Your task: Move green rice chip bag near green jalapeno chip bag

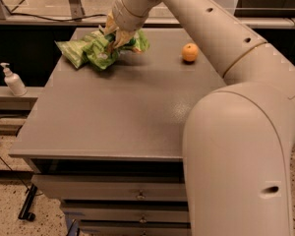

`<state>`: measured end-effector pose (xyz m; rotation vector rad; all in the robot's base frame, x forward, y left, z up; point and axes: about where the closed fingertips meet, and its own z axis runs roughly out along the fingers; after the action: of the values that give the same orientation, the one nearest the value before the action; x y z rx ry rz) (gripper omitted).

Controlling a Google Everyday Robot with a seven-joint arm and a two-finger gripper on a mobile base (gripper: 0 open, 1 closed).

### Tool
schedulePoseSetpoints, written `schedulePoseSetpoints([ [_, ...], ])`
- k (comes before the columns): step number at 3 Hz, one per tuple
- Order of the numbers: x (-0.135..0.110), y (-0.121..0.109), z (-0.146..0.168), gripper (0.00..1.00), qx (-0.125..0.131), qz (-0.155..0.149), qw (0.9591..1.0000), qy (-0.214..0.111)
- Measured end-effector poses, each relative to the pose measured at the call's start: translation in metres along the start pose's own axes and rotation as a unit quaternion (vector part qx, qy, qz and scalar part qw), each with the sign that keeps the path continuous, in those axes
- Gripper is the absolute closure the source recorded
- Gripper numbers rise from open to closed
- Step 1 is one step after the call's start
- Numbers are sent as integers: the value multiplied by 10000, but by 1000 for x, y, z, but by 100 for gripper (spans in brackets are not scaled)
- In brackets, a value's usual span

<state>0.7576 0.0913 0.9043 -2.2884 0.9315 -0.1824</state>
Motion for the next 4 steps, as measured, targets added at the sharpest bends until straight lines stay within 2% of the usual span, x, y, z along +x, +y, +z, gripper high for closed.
schedulePoseSetpoints([
  [1,8,11,8,82,-116,82,9999,48],
  [3,12,35,4,35,-377,47,9992,99],
  [4,7,36,-2,13,-427,-48,9990,85],
])
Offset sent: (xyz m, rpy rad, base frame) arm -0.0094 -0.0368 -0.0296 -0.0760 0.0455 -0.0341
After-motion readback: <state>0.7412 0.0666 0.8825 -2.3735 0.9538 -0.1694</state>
